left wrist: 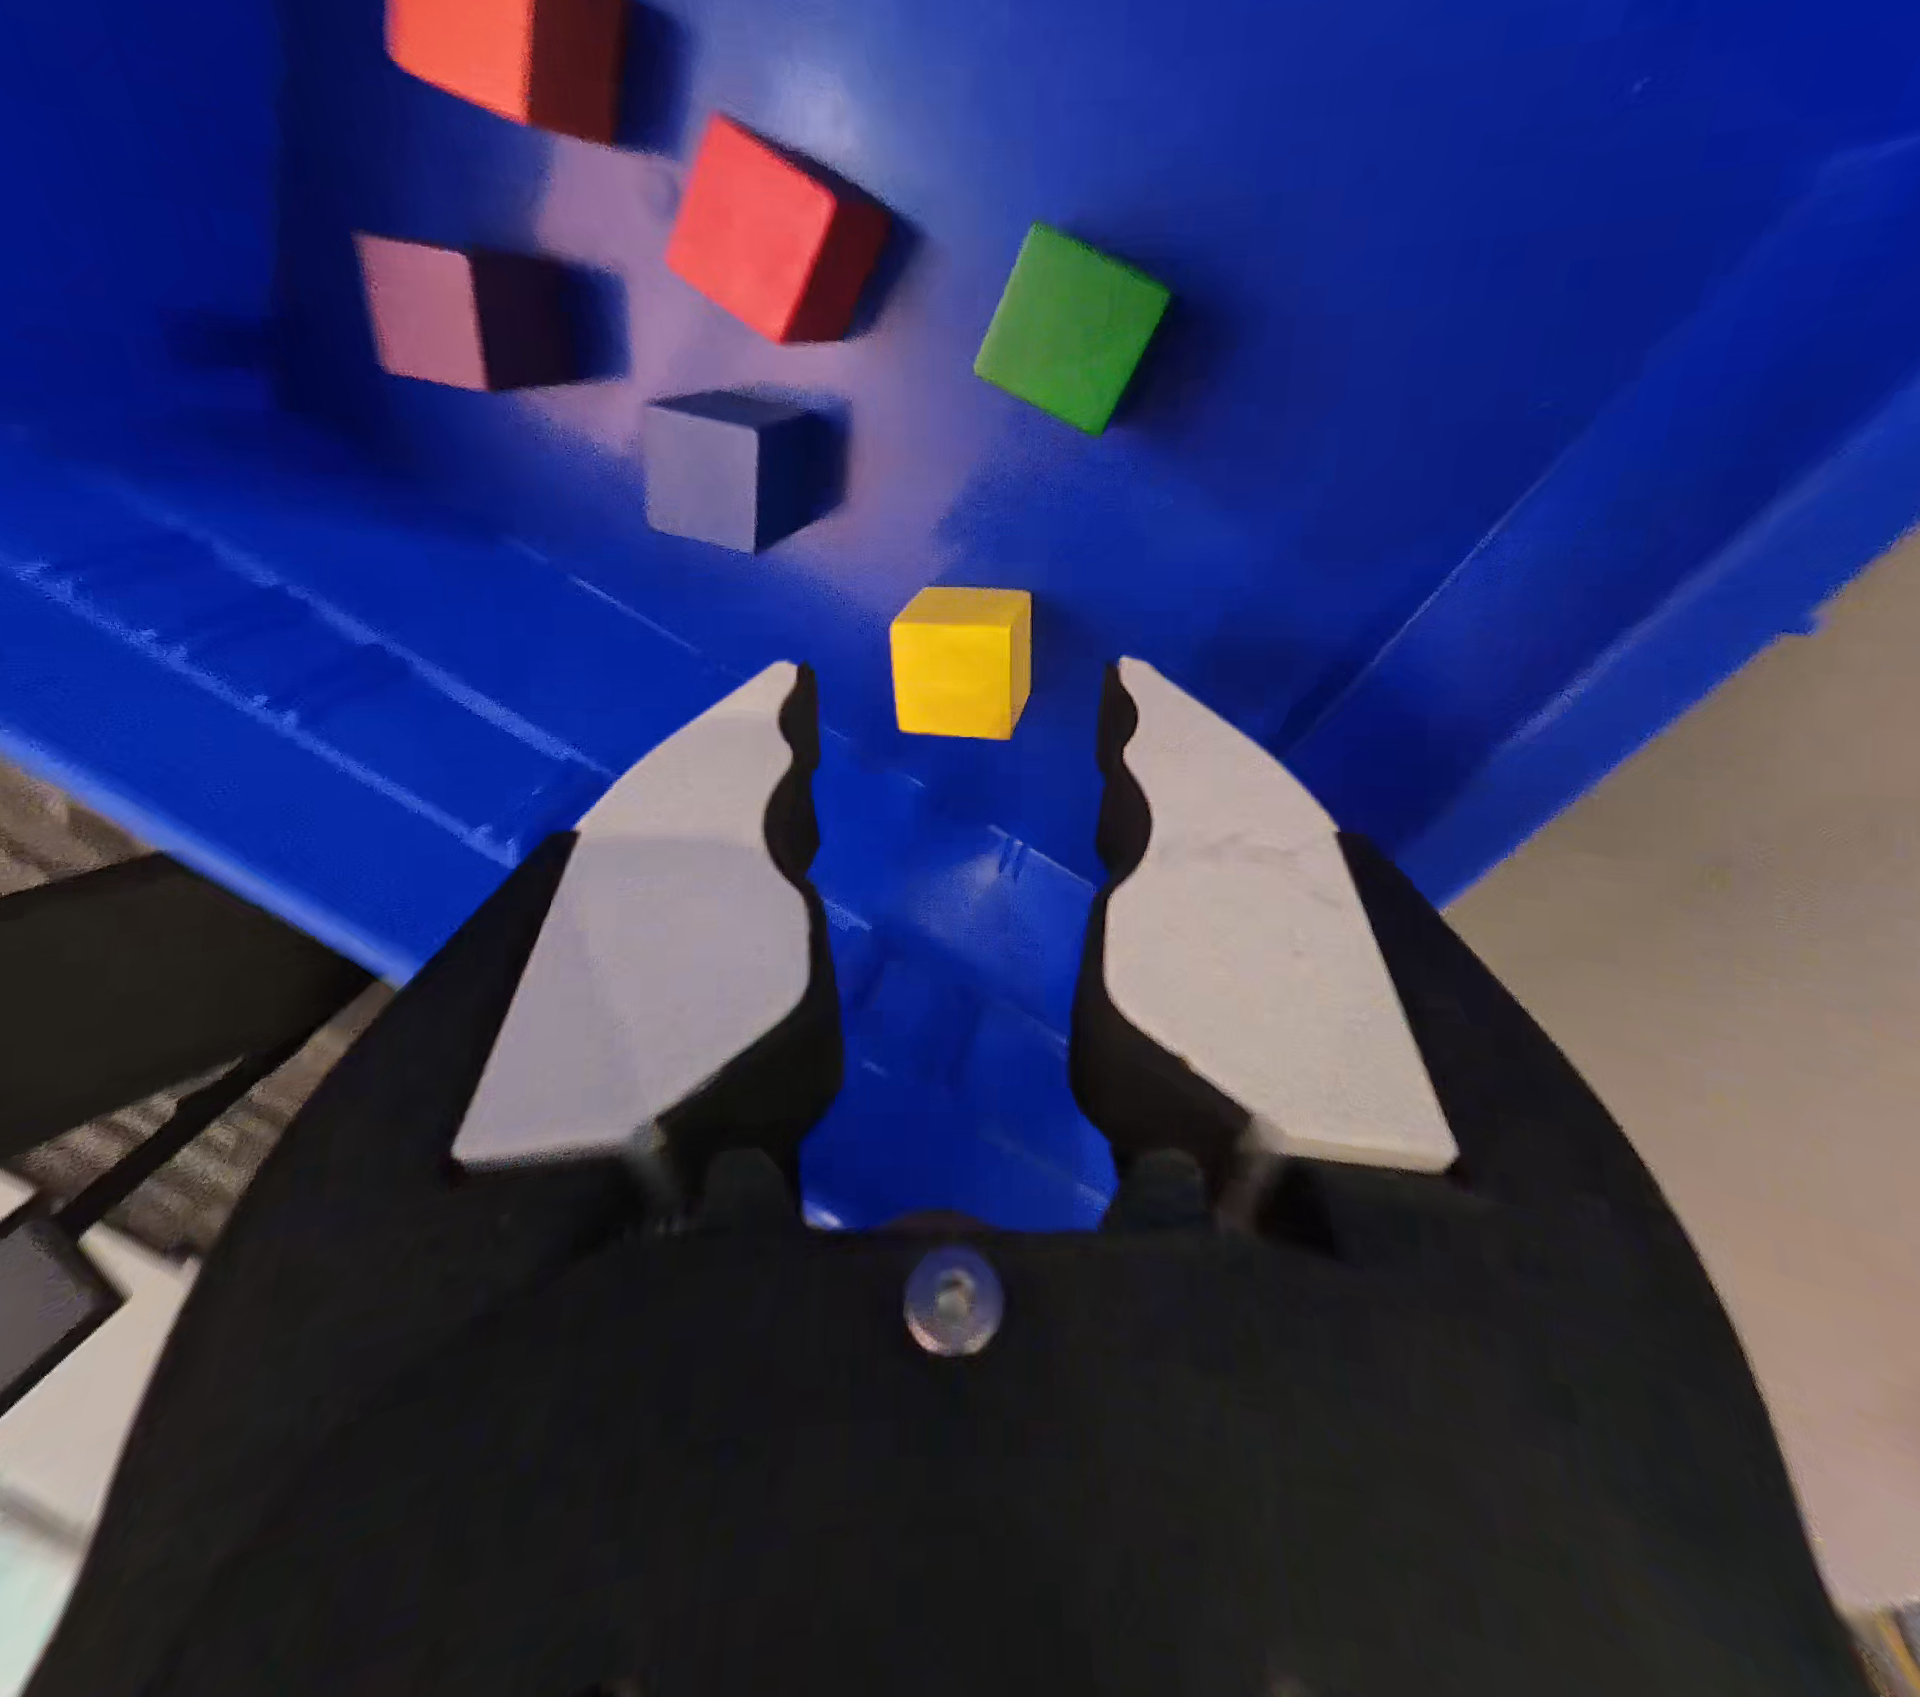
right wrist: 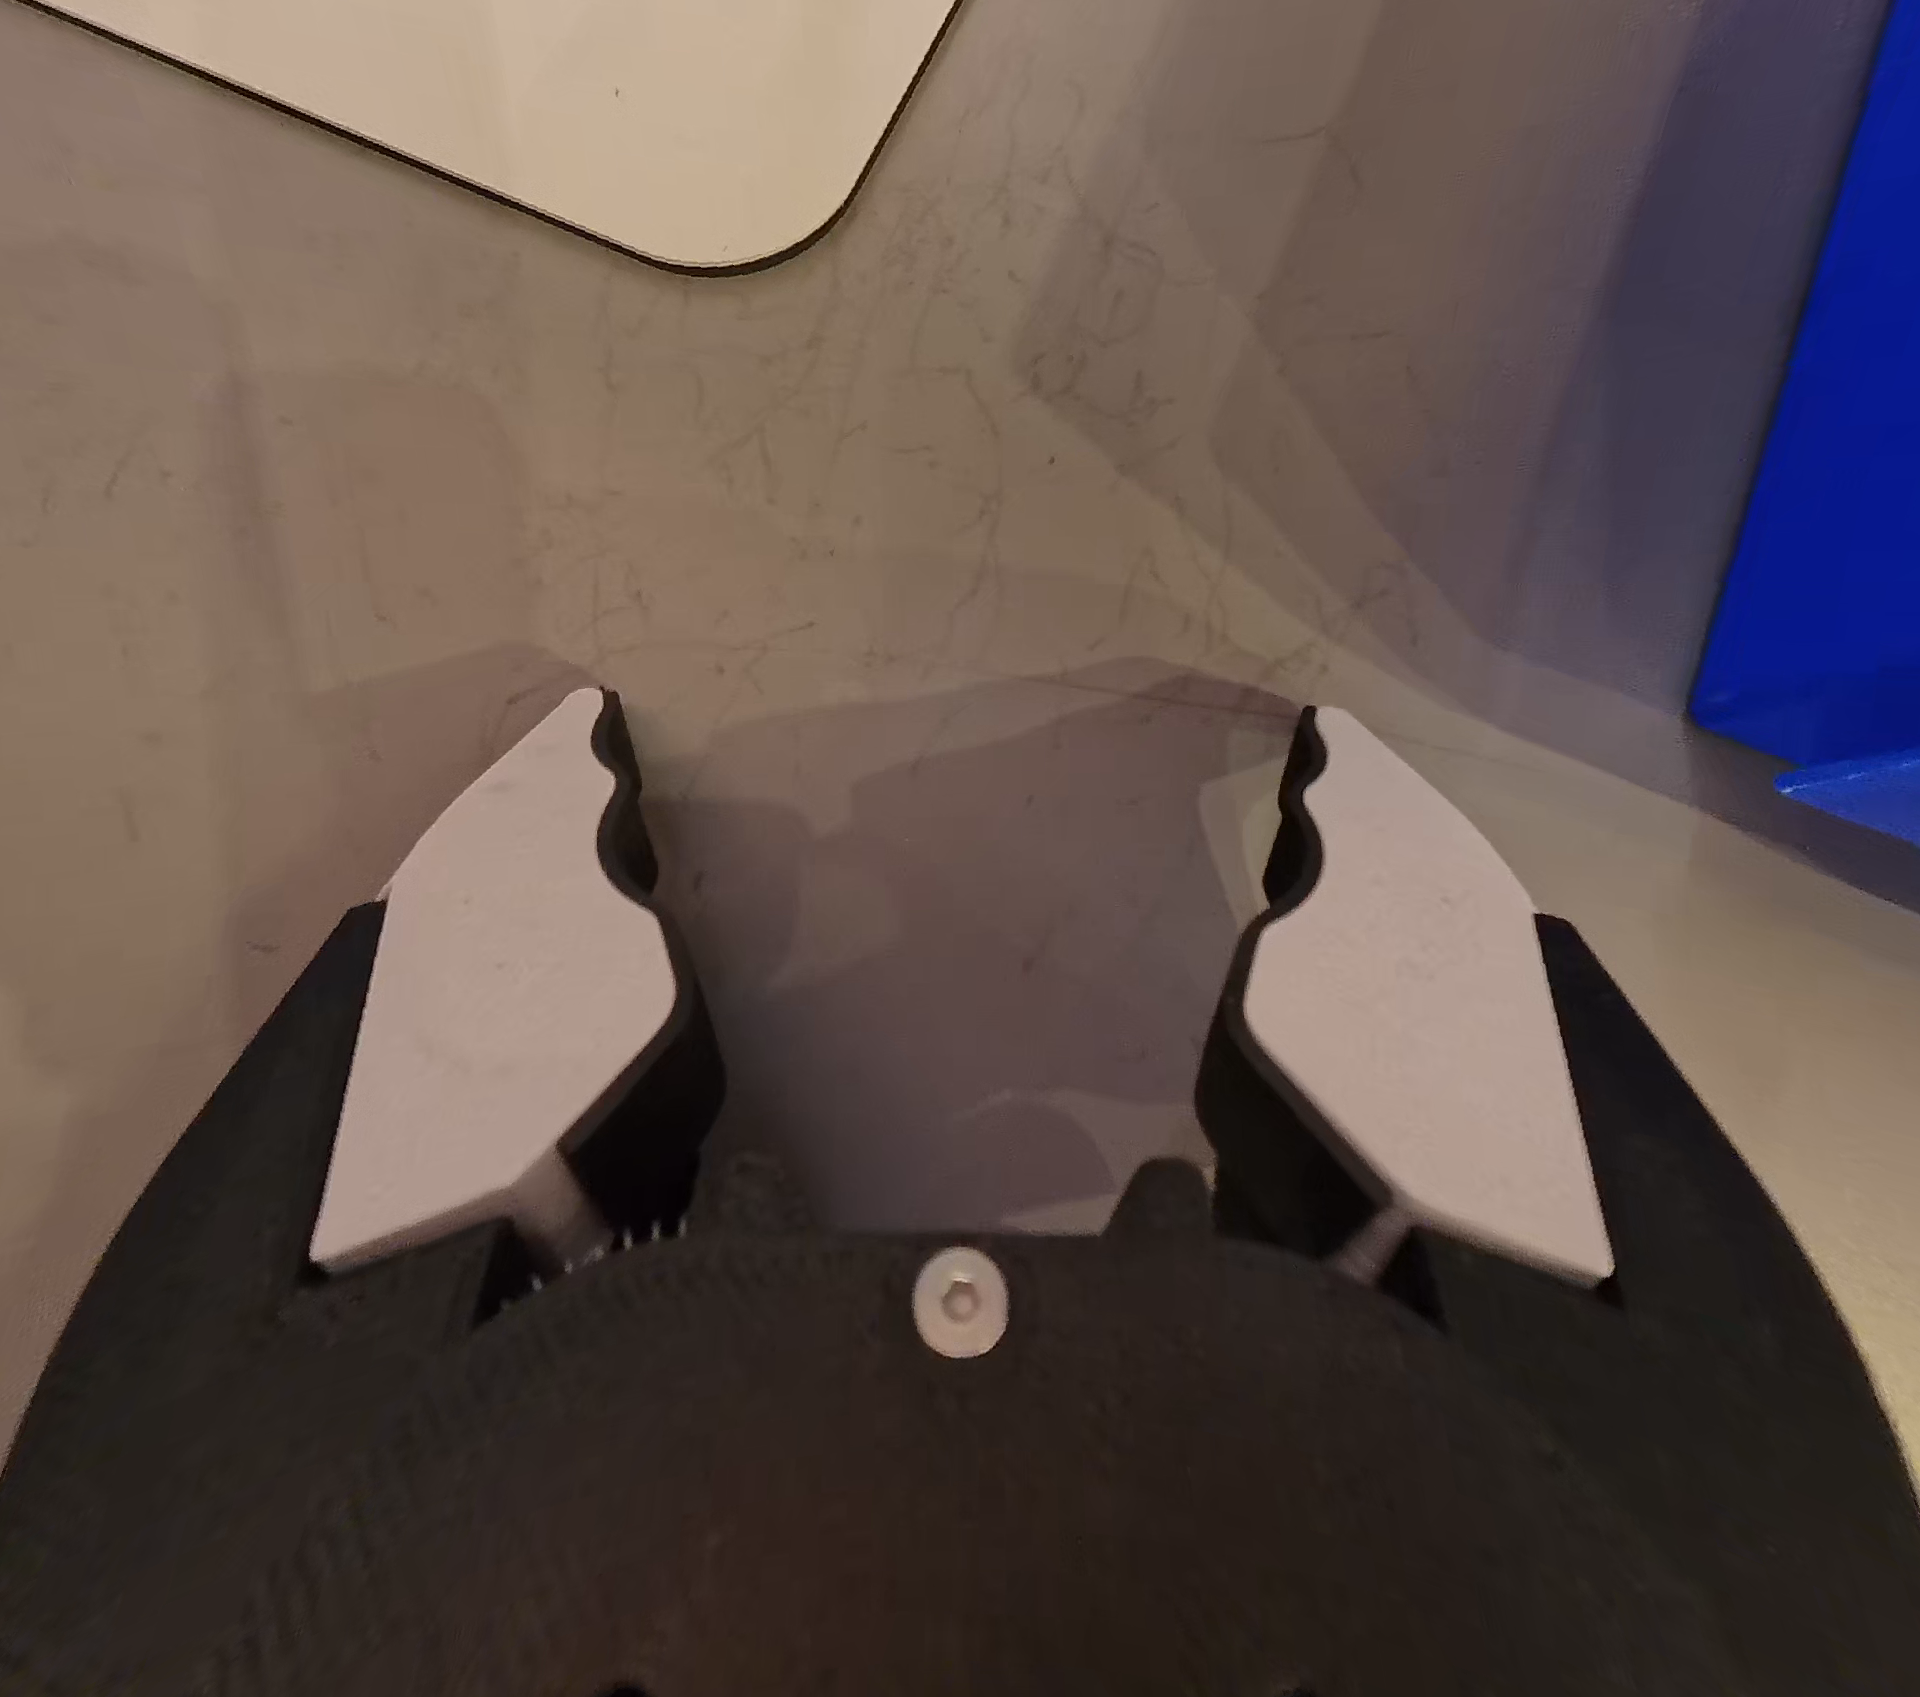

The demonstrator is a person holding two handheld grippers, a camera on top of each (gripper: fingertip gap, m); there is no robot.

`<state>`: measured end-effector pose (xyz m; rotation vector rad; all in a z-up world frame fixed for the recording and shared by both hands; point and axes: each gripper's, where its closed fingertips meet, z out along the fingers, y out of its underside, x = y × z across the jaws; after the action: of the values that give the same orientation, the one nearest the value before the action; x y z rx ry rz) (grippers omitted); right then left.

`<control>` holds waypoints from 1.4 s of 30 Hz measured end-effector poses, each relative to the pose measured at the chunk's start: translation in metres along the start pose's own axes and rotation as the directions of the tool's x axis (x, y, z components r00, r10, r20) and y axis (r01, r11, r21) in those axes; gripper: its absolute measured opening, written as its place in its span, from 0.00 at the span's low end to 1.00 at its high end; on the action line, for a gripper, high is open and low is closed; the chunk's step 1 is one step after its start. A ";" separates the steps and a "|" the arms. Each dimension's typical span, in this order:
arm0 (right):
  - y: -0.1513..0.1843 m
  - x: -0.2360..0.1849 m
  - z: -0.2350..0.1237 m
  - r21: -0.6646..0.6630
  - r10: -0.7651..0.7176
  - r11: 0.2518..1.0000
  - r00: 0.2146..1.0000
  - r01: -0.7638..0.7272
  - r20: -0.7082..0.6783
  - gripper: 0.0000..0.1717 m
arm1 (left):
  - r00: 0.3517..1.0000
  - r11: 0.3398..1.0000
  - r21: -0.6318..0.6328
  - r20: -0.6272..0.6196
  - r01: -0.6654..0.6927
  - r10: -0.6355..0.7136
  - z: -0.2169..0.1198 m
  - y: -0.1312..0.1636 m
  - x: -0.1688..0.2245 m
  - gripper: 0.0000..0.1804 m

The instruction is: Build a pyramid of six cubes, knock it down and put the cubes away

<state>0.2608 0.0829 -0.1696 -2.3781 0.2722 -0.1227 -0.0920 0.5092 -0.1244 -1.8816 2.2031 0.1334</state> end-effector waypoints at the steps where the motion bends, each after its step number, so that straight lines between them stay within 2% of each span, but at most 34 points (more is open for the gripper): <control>1: 0.000 0.000 0.000 0.000 0.000 1.000 1.000 0.000 0.000 0.68 | 1.000 0.998 -0.059 -0.011 -0.016 0.015 0.008 0.005 0.000 0.28; 7: 0.000 0.000 0.000 0.001 0.001 1.000 1.000 -0.001 -0.001 0.68 | 0.996 0.976 -0.205 -0.062 -0.070 0.059 0.029 0.010 0.001 0.25; 10: 0.000 0.000 0.000 0.001 0.001 1.000 1.000 -0.001 -0.001 0.68 | 0.995 0.949 -0.302 -0.083 -0.086 0.064 0.038 0.021 0.002 0.17; 14: 0.000 0.000 0.000 0.001 0.001 1.000 1.000 -0.001 -0.001 0.68 | 0.996 0.956 -0.281 -0.058 -0.080 0.066 0.031 0.018 -0.001 0.16; 18: 0.000 0.000 0.000 0.001 0.001 1.000 1.000 -0.001 0.000 0.68 | 1.000 0.990 -0.137 -0.015 -0.018 0.016 -0.017 0.006 0.012 0.16; 22: 0.000 0.000 0.000 0.001 0.001 1.000 1.000 -0.001 -0.001 0.68 | 0.999 0.999 0.047 -0.038 -0.015 0.016 -0.079 -0.021 0.070 0.16; 25: -0.001 0.000 0.000 0.001 -0.001 1.000 1.000 0.001 0.001 0.68 | 0.991 0.992 0.089 -0.094 -0.085 0.093 -0.095 -0.051 0.137 0.16; 29: -0.001 0.000 0.001 0.002 -0.002 1.000 1.000 0.002 0.002 0.68 | 0.959 0.985 0.096 -0.230 -0.145 0.164 -0.083 -0.098 0.227 0.16; 32: -0.001 0.000 0.000 0.002 -0.002 1.000 1.000 0.002 0.002 0.68 | 0.931 0.970 0.096 -0.274 -0.224 0.242 -0.066 -0.132 0.268 0.16; 37: -0.001 0.000 0.000 0.002 -0.002 1.000 1.000 0.002 0.002 0.68 | 0.895 0.929 0.006 -0.266 -0.369 0.358 -0.046 -0.158 0.293 0.16; 39: -0.001 0.000 0.000 0.002 -0.002 1.000 1.000 0.002 0.002 0.68 | 0.875 0.902 -0.047 -0.273 -0.428 0.401 -0.039 -0.157 0.300 0.16; 42: -0.001 0.000 0.000 0.002 -0.001 1.000 1.000 0.001 0.003 0.68 | 0.850 0.878 -0.063 -0.292 -0.474 0.438 -0.036 -0.160 0.313 0.16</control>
<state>0.2613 0.0836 -0.1695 -2.3767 0.2691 -0.1205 0.0166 0.1739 -0.1507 -1.4615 2.8701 0.1122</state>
